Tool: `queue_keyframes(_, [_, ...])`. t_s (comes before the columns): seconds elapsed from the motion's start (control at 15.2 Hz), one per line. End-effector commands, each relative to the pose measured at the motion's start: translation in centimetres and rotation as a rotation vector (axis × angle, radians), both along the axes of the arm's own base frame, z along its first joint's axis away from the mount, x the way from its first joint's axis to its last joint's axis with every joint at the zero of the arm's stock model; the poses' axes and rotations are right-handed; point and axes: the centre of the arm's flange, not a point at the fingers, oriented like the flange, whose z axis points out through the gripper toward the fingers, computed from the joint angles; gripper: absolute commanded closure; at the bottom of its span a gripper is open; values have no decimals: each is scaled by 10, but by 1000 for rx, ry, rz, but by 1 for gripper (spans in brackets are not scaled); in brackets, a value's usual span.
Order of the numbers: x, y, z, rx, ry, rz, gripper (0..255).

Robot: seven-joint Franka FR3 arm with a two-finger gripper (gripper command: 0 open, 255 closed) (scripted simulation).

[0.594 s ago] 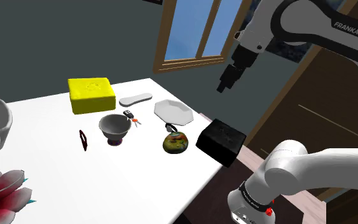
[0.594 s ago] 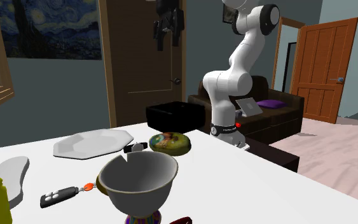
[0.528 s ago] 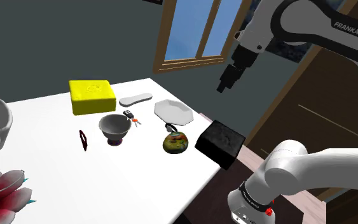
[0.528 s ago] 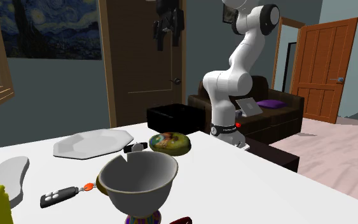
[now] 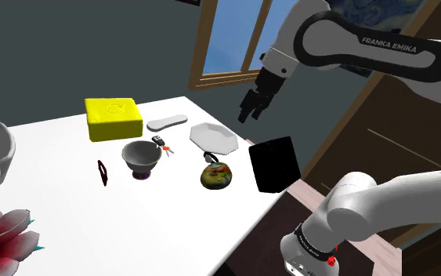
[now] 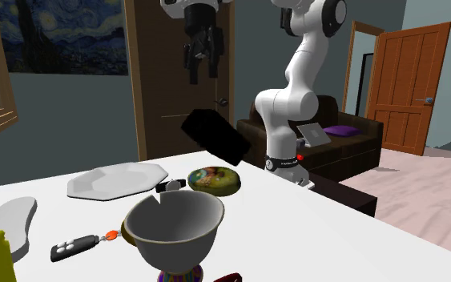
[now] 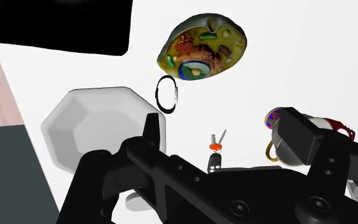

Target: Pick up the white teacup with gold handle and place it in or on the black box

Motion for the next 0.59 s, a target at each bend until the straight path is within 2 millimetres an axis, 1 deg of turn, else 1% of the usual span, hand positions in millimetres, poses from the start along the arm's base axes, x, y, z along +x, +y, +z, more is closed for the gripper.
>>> queue_keyframes(0.0, [15,14,-15,22,3,-6,0])
queue_keyframes(0.53, [76,69,-74,107,18,-24,0])
